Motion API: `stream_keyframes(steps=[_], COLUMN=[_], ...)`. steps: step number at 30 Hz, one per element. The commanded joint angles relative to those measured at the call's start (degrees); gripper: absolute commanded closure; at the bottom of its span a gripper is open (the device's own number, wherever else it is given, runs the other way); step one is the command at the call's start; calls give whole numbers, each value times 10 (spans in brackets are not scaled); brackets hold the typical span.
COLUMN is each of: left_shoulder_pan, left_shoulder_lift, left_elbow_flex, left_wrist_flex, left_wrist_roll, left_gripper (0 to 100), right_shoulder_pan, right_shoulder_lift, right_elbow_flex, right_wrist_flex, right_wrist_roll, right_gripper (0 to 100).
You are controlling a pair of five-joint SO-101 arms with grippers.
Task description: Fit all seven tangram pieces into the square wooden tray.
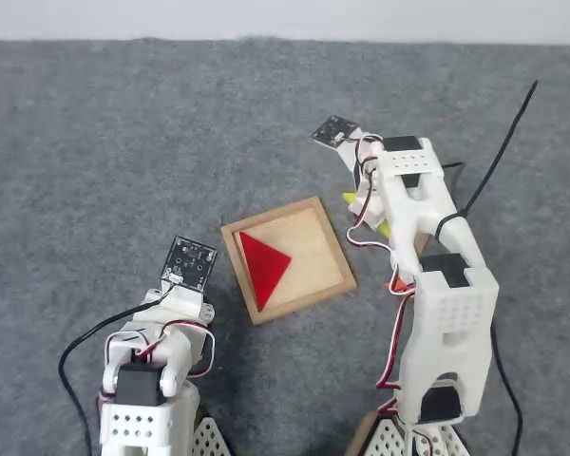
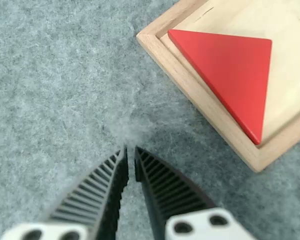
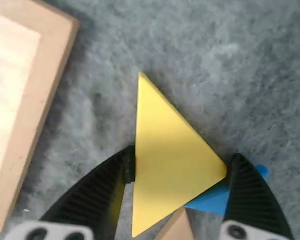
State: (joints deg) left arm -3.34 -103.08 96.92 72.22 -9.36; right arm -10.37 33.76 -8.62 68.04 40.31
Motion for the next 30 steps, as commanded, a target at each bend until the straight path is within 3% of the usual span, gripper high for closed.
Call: stream_keyframes(steps=[1,4,9,19,30], left_shoulder_pan=[-4,-4,-4,-4,-4], left_shoulder_lift=[-10,-10,-10,-10,-10], left_elbow_flex=[-6,-6,-6,-6,-6], left_wrist_flex=[2,2,2,2,2], left_wrist_roll=[-4,-4,-4,-4,-4], left_gripper=[978,978,978,978,978], right_shoulder_pan=[18,29,27,30,26], right_shoulder_lift=[-1,-2,-3,-30,-140], right_elbow_flex=[-16,-16,-16,-25,32], right_wrist_flex=[27,21,24,36,36], right_wrist_roll=[-12,-56,-132,-299,-323], right_gripper=[736,739,827,833,833])
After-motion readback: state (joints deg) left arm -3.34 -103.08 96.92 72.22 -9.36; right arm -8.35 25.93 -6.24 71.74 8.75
